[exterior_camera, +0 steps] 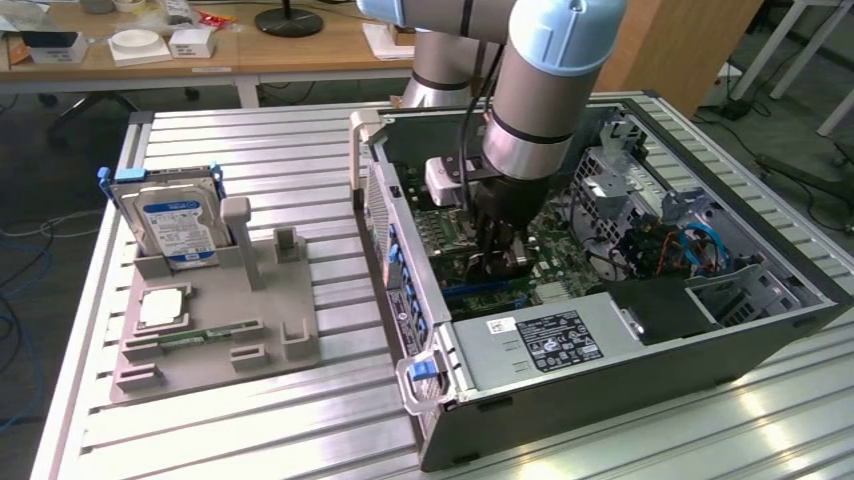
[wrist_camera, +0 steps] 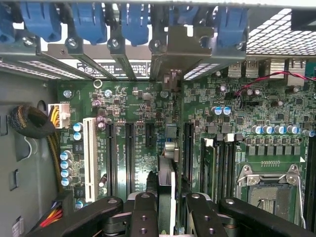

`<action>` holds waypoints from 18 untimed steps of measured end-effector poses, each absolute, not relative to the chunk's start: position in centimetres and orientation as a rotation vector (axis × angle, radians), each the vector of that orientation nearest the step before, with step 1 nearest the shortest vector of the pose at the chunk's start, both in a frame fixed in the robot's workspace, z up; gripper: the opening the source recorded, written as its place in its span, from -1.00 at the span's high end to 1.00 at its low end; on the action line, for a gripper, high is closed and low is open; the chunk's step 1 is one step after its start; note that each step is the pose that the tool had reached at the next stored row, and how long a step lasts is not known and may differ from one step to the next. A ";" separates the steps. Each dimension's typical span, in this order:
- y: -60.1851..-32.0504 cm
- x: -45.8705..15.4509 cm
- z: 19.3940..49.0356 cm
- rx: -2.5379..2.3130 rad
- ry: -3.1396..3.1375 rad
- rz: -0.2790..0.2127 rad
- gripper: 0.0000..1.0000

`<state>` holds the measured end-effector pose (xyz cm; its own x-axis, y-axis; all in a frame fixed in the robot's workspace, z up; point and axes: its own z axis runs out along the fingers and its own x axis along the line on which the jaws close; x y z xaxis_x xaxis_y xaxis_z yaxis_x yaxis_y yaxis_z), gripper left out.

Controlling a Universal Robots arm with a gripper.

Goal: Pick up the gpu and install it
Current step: 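Insert the gpu into the slot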

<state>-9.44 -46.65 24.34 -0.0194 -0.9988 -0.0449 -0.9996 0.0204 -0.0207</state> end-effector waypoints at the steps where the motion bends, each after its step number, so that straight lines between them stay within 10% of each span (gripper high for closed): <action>1: -46.6 -9.5 24.3 -2.166 2.211 0.026 0.47; 18: -46.7 -9.7 24.3 -2.160 2.215 0.026 0.47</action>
